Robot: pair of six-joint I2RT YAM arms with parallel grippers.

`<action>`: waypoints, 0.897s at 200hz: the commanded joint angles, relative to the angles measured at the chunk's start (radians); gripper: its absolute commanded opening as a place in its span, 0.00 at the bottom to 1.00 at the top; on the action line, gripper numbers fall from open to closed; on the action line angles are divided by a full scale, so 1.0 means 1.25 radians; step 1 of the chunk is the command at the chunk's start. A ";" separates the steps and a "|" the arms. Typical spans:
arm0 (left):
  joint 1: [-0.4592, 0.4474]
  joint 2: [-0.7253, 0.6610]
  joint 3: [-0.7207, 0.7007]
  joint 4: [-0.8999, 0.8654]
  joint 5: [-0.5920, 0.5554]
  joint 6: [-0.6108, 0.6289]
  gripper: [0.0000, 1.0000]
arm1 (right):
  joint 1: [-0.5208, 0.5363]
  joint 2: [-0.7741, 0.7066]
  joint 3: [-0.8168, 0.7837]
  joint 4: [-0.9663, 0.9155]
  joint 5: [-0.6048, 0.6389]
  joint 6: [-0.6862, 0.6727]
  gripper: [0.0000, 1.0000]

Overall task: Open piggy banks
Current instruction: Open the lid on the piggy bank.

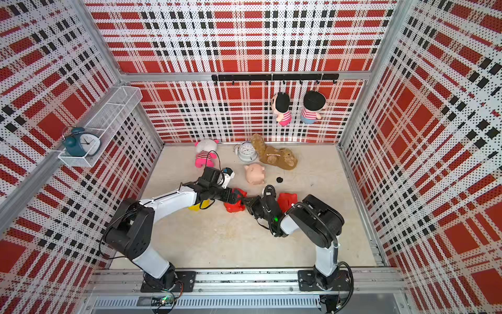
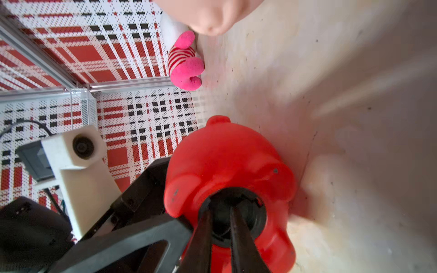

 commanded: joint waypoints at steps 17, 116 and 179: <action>-0.029 0.032 -0.043 -0.104 0.052 -0.004 0.94 | 0.030 0.073 0.042 0.095 0.032 0.131 0.18; -0.023 0.035 -0.042 -0.102 0.057 -0.003 0.94 | 0.042 0.116 0.049 0.175 0.064 0.095 0.00; -0.014 0.039 -0.042 -0.102 0.052 -0.005 0.94 | 0.026 0.078 0.016 0.176 0.063 -0.041 0.00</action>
